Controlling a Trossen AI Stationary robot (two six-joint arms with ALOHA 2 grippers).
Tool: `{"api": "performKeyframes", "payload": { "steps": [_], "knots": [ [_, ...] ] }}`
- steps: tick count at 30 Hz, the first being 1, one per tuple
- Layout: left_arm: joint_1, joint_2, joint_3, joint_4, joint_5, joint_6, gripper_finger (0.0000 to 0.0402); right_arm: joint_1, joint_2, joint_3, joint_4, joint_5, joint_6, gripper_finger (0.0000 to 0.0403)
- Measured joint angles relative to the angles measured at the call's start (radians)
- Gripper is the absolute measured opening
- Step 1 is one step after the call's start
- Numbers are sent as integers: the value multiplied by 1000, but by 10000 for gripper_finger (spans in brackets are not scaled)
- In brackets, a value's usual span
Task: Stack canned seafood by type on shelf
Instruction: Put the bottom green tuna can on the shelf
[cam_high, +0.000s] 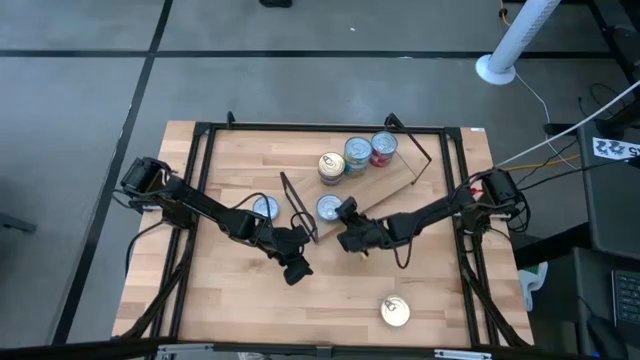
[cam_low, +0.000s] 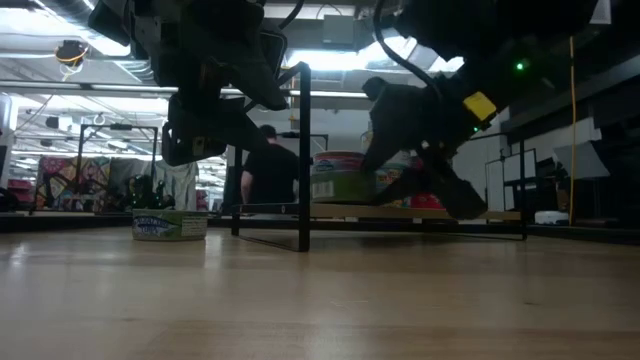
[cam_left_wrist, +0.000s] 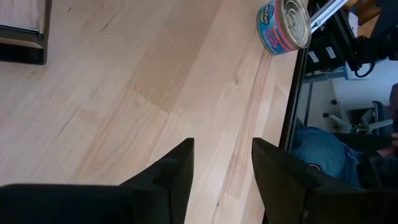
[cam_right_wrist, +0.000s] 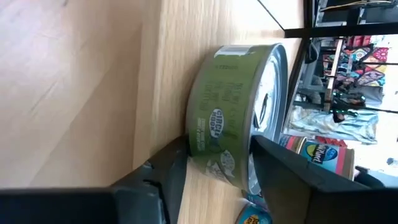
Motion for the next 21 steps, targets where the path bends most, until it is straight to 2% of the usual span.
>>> {"api": "performKeyframes", "payload": {
  "steps": [6,12,17,21],
  "knots": [
    [0,-2,0,1,0,-3,155,-14,0,1,11,-40,0,204],
    [0,-20,0,0,0,10,155,-11,0,2,26,1,-5,224],
    [0,-24,0,1,0,19,155,-11,2,35,16,-1,-7,222],
    [0,-24,0,1,0,14,155,-11,2,81,-34,-56,-3,217]
  ]
}}
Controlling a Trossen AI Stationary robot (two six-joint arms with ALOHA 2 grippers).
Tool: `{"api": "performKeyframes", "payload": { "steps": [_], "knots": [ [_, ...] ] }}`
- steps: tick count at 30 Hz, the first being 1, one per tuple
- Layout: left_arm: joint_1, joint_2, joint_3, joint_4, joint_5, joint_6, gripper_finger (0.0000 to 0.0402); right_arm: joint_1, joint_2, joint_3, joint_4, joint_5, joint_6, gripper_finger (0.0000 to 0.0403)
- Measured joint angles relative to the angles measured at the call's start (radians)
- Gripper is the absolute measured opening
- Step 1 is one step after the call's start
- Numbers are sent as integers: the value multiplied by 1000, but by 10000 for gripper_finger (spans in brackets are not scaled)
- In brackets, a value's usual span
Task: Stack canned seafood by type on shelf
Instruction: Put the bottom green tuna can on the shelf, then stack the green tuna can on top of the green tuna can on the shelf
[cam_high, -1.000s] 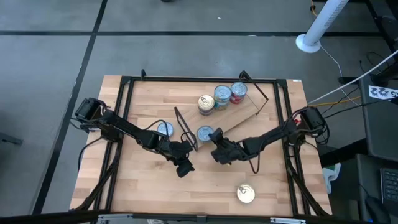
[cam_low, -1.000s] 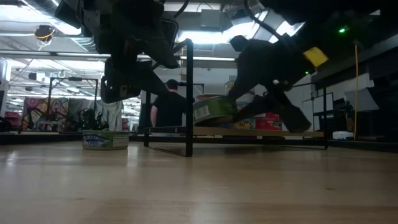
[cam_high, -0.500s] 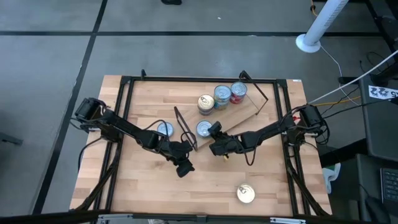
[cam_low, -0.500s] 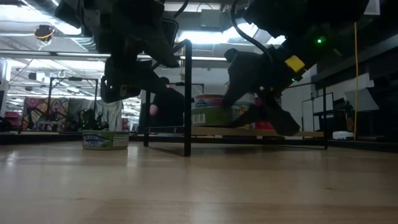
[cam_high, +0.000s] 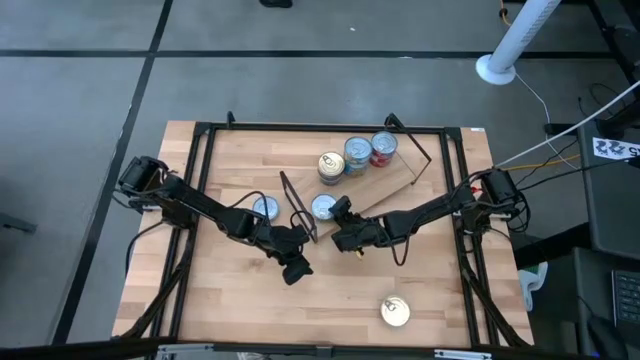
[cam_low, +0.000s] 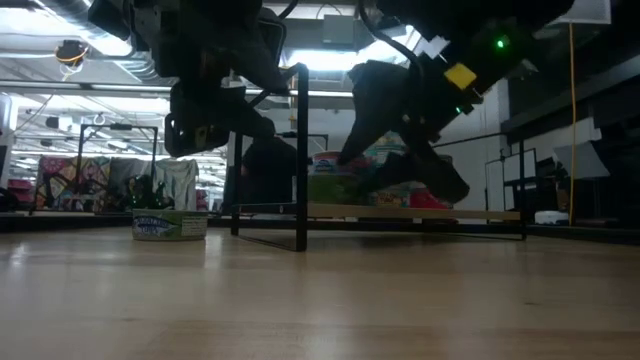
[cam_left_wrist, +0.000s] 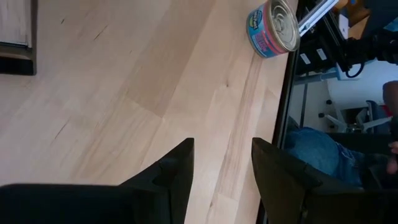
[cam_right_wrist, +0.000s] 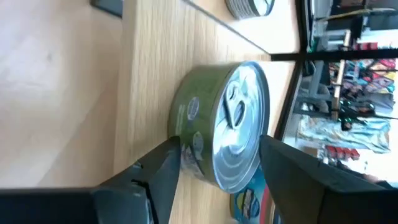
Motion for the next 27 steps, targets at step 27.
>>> {"api": "performKeyframes", "payload": {
  "steps": [27],
  "knots": [
    [5,-212,2,-518,-21,37,155,90,-1,296,-654,-11,323,215]
  ]
}}
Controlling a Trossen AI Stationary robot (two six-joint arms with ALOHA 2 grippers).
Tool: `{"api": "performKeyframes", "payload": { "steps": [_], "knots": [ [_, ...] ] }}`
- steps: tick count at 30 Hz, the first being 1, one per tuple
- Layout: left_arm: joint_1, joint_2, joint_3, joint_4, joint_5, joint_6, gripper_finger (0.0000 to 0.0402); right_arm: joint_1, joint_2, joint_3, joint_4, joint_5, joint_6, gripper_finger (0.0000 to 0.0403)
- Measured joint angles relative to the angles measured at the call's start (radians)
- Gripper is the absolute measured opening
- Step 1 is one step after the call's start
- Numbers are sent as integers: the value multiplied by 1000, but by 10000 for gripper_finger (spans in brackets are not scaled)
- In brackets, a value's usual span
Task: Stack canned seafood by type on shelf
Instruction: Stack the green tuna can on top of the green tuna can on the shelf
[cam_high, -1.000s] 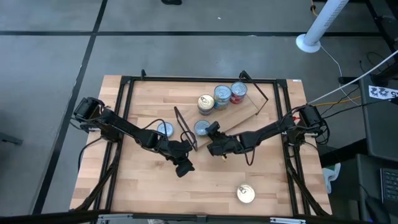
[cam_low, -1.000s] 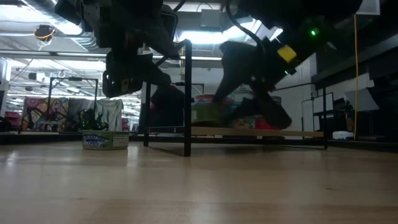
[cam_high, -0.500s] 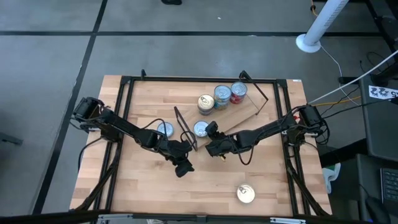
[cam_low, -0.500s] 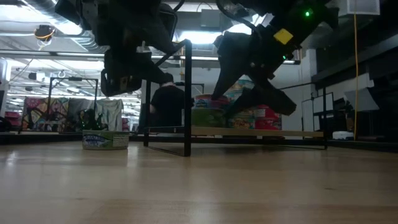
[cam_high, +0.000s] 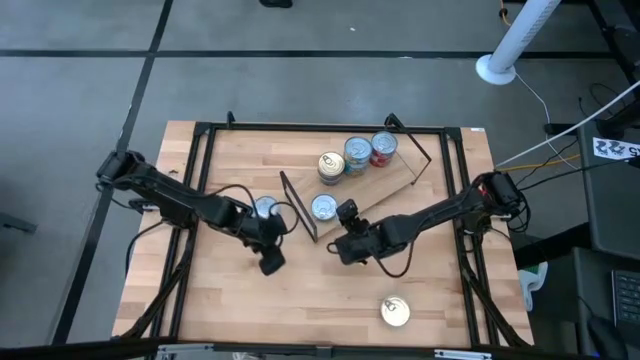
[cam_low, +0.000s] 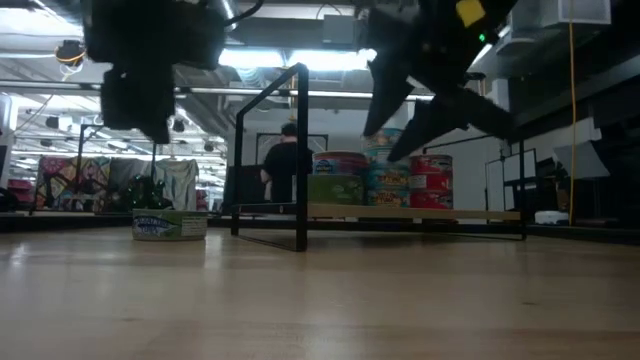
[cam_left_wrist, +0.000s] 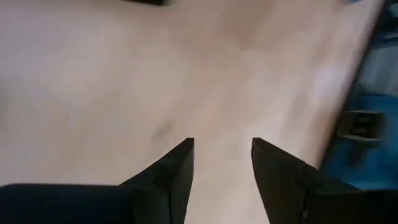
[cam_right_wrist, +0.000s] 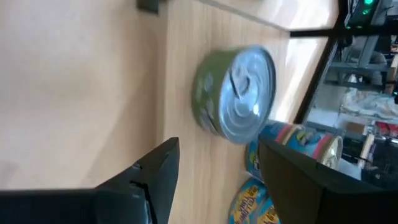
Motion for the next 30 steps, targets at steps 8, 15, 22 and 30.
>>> {"api": "performKeyframes", "payload": {
  "steps": [8,15,22,30],
  "knots": [
    [0,-32,0,-316,-316,169,155,77,0,9,27,-47,25,215],
    [25,-28,0,-341,-417,342,155,120,0,9,63,-172,25,215],
    [34,-28,0,-341,-418,464,155,119,0,9,171,-263,84,215],
    [33,-28,-105,-181,-421,468,155,119,0,9,266,-269,85,215]
  ]
}}
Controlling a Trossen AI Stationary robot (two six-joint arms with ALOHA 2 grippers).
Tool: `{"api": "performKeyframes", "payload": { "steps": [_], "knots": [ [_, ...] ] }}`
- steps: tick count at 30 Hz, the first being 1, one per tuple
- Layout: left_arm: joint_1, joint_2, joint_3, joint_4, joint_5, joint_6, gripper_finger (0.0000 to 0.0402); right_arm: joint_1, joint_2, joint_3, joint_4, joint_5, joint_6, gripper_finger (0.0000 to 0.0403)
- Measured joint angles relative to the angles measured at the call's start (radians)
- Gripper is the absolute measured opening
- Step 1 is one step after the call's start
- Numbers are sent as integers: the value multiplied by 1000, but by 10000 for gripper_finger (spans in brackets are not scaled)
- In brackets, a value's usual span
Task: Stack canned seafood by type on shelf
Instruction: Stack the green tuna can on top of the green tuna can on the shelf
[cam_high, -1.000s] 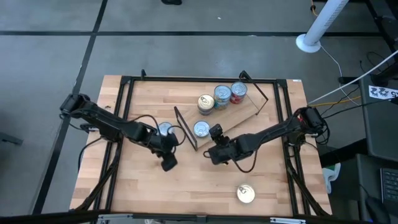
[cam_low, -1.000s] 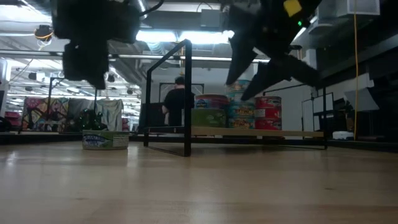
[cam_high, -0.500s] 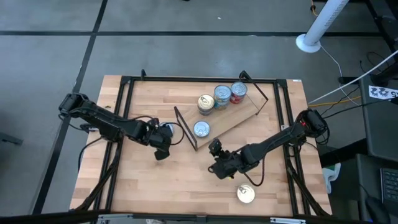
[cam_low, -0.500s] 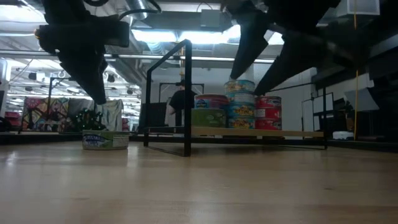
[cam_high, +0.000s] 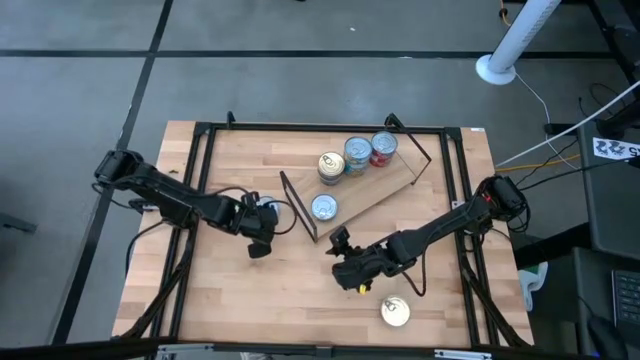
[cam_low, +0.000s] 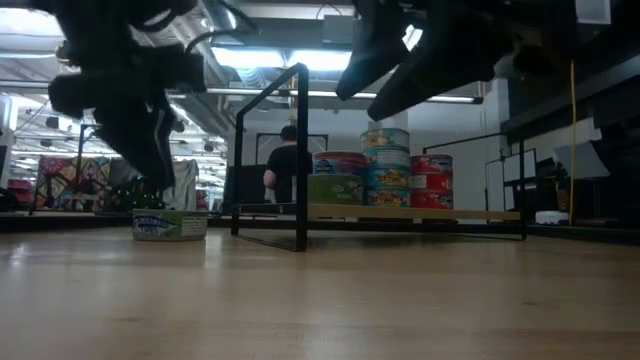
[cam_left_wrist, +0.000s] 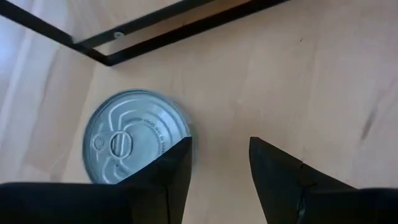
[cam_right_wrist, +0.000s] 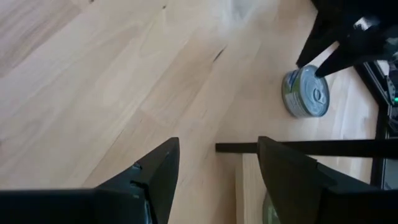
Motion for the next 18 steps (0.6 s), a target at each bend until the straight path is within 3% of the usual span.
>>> {"api": "performKeyframes", "payload": {
  "steps": [4,18],
  "knots": [
    [0,0,-53,19,-57,-49,155,0,0,0,7,-3,0,215],
    [0,0,-148,65,-85,-44,155,0,0,0,7,-3,-1,215]
  ]
}}
